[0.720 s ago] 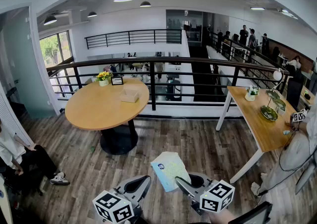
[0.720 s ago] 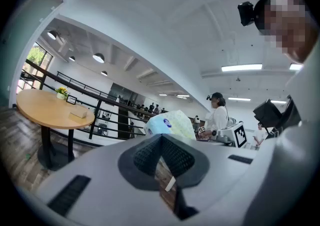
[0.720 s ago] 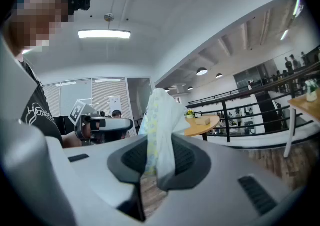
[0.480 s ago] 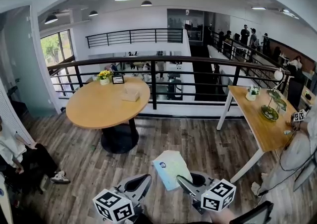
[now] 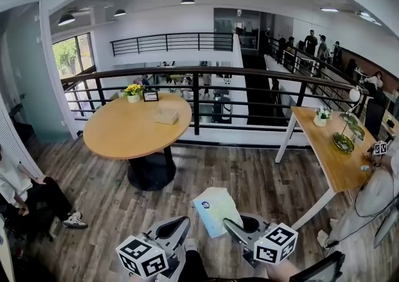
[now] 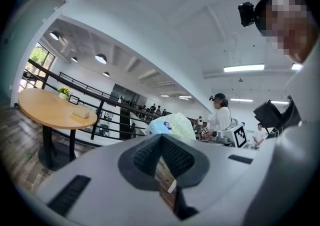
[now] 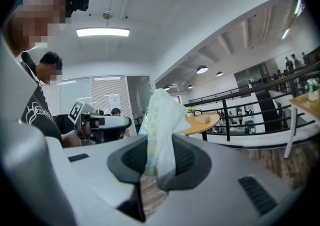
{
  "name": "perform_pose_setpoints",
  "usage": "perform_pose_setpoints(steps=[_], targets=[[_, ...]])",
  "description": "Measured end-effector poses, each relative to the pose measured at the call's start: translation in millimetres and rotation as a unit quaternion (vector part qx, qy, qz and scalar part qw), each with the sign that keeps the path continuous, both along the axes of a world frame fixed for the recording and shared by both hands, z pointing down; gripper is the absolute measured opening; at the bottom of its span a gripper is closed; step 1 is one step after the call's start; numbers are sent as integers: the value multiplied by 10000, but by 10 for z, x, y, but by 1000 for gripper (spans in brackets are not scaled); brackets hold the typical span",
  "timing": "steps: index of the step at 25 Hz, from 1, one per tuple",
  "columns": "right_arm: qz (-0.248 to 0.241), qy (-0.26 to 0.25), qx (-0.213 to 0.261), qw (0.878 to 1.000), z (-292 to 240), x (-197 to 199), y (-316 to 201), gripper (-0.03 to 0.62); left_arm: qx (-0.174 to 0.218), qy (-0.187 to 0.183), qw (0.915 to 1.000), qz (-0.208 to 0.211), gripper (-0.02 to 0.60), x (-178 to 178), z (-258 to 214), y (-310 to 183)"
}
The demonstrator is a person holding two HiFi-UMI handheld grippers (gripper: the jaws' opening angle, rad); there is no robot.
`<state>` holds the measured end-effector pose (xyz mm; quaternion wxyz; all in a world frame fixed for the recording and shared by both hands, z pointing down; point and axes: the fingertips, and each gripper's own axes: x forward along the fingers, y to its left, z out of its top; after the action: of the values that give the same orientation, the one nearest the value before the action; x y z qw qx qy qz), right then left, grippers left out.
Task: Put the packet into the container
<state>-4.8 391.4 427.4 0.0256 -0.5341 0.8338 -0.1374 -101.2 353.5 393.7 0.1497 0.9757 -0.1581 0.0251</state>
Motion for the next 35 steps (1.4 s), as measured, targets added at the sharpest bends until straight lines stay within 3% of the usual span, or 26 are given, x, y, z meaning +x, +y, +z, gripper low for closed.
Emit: perform_pose_setpoints(steps=[12, 28, 35], targets=[[4, 258, -10, 9997, 141, 269, -835, 86, -76, 32, 9999, -84, 6, 227, 166, -894], [-160, 366, -314, 9987, -158, 682, -3060, 86, -219, -117, 9995, -204, 6, 643, -66, -3224], [-164, 516, -310, 9981, -253, 803, -3611, 86, -245, -127, 9993, -266, 6, 692, -100, -3852]])
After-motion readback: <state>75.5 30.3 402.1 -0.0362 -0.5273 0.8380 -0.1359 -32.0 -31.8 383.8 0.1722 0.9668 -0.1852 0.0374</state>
